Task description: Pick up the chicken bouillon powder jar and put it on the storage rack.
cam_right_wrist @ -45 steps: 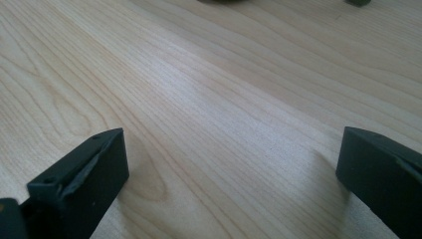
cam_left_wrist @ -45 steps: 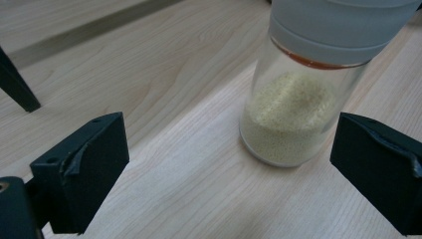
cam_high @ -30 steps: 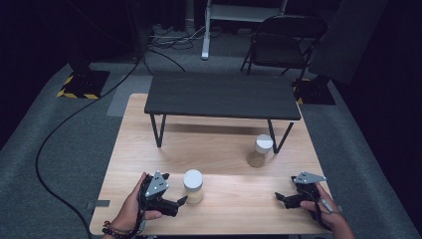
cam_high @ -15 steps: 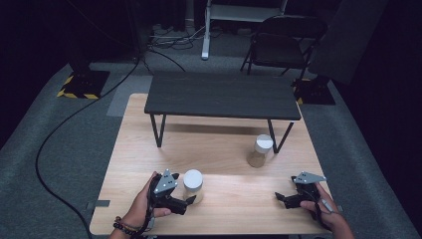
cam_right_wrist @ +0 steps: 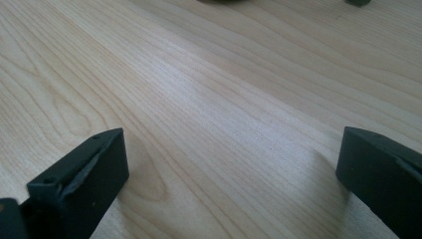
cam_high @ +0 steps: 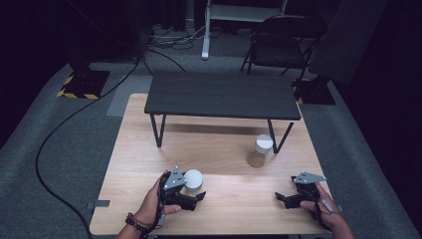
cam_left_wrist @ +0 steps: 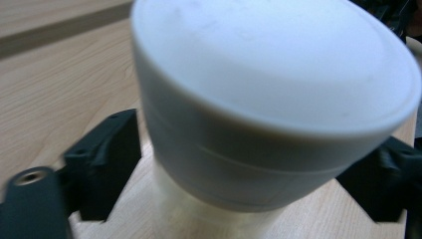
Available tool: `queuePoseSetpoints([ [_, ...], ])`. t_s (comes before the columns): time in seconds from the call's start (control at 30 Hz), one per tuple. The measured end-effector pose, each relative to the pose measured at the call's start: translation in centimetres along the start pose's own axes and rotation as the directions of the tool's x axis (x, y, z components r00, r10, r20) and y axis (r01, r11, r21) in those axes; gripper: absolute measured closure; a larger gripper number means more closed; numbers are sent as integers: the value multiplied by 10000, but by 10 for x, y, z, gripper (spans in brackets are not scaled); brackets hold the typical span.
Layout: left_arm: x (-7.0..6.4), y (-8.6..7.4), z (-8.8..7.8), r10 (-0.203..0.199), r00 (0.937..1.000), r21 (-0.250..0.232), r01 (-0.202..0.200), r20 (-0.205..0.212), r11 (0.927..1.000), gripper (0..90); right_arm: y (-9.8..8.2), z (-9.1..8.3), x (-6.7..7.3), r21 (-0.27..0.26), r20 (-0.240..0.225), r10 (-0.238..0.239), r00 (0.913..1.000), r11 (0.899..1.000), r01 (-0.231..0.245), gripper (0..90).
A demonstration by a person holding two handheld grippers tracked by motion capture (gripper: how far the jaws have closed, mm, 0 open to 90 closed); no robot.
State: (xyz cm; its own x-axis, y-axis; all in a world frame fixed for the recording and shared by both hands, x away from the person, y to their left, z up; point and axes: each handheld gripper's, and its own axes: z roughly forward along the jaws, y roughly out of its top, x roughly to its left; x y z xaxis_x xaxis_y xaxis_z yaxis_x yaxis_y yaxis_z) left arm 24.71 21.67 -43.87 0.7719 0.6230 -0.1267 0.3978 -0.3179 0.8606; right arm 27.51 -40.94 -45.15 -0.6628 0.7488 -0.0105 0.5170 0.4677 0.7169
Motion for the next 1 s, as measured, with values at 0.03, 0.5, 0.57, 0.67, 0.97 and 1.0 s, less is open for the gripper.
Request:
queuePoseSetpoints([
  [0.03, 0, -1, 0, -6, 10000, -24, 6, 2, 10000, 193, 0, 0, 0, 0, 0, -1, 10000, 10000, 1, 0],
  [0.5, -14, -9, -1, 654, 9956, -476, -687, -670, 9965, 342, 0, 0, 1, 0, 44, 41, 10000, 10000, -41, 0],
  [0.57, -16, -9, -2, 694, 9944, -534, -738, -798, 9958, 346, 0, 0, 1, 1, 55, 54, 10000, 10000, -54, 0],
  [0.67, -17, -8, -3, 648, 9944, -560, -696, -834, 9960, 350, 0, 0, 2, -1, 94, 89, 9999, 10000, -89, 0],
  [0.97, -18, -4, -4, 604, 9949, -528, -648, -810, 9965, 351, 0, 0, 3, 1, 102, 95, 9999, 10000, -95, 0],
  [1.0, -18, -4, -4, 604, 9949, -528, -648, -810, 9965, 351, 0, 0, 3, 1, 102, 95, 9999, 10000, -95, 0],
])
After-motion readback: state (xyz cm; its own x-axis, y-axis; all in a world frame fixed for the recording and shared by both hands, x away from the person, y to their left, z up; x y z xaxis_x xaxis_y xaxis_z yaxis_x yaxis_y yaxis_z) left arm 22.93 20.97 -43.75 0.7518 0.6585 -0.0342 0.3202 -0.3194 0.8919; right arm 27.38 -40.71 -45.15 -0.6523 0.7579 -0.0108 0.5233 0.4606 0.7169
